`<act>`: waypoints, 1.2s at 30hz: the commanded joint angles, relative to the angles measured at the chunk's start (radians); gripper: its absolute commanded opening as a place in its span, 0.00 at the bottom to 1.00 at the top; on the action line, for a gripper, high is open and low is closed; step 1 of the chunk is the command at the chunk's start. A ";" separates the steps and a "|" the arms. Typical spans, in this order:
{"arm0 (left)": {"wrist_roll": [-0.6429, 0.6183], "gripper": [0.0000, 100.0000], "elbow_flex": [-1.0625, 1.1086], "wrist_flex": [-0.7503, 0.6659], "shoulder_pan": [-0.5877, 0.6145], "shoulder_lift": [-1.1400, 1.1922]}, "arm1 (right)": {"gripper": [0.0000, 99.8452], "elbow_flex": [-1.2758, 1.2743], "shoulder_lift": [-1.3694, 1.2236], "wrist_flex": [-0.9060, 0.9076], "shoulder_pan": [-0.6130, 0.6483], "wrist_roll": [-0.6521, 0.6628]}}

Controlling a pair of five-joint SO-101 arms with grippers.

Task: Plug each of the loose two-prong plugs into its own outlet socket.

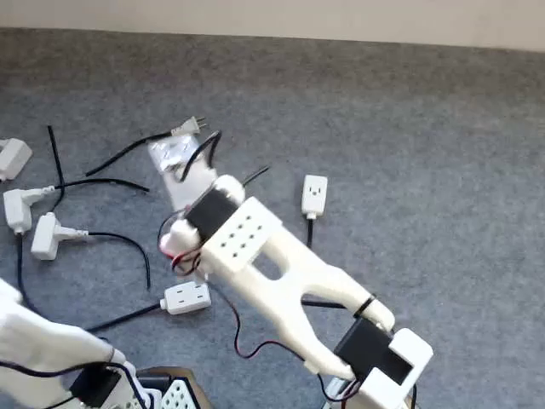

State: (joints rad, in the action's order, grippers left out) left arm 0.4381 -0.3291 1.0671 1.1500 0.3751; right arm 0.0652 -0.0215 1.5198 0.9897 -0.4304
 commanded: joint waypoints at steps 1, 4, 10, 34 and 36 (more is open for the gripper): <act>0.008 0.37 -0.297 0.003 0.082 0.203 | 0.00 -0.087 0.030 -0.116 0.064 -0.023; 0.008 0.37 -0.426 0.003 0.124 0.314 | 0.00 -0.122 0.030 -0.130 0.061 -0.023; 0.008 0.37 -0.581 0.052 0.130 0.443 | 0.00 -0.122 0.028 -0.131 0.059 -0.023; 0.008 0.37 -0.765 0.175 0.134 0.513 | 0.00 -0.275 0.028 -0.242 -0.010 -0.021; 0.008 0.37 -0.765 0.175 0.134 0.513 | 0.00 -0.291 0.030 -0.245 -0.008 -0.021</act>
State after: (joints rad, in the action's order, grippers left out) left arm 0.4396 -1.0518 1.2375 1.2804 0.9076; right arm -0.1956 -0.0169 1.3080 0.9927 -0.4442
